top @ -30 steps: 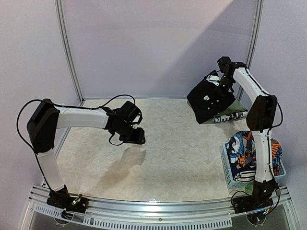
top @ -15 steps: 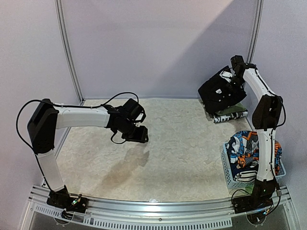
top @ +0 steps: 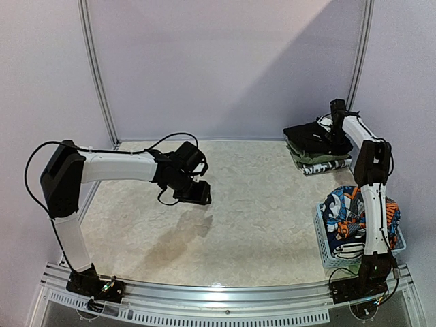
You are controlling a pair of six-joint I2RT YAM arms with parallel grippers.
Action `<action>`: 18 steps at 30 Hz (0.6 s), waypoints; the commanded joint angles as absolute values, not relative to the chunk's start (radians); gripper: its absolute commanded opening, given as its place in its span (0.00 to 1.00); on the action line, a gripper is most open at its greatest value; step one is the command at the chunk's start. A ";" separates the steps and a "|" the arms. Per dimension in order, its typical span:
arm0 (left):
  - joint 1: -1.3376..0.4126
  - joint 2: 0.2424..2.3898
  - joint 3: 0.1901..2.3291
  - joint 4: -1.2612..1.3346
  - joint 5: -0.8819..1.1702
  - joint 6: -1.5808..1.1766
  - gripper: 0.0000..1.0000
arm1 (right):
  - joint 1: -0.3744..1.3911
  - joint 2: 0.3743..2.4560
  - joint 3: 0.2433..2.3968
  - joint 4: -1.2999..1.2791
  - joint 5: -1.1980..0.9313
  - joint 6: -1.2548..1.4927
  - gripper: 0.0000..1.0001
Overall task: Fold and stack the mixed laundry pile
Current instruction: Place the square-folded shirt at the corner of the board, then adjust the square-folded shirt at the center of the board.
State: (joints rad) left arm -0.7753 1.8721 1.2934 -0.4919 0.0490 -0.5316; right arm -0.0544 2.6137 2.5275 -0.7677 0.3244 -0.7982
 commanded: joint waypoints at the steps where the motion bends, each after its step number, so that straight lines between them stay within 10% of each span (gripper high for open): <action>1: -0.793 1.873 1.284 -0.500 0.055 -0.534 0.52 | -0.065 2.610 2.518 -0.640 0.401 -0.778 0.66; 7: -0.799 1.876 1.294 -0.497 0.055 -0.535 0.52 | -0.066 2.504 2.444 -0.642 0.401 -0.694 0.95; 18: -0.808 1.870 1.279 -0.480 0.058 -0.532 0.52 | -0.057 2.137 2.182 -0.803 -0.232 -0.452 0.92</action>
State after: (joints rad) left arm -0.7876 1.8721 1.2934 -0.4915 0.0490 -0.5320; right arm -0.0666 2.2795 2.2658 -0.7334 0.0921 -0.5510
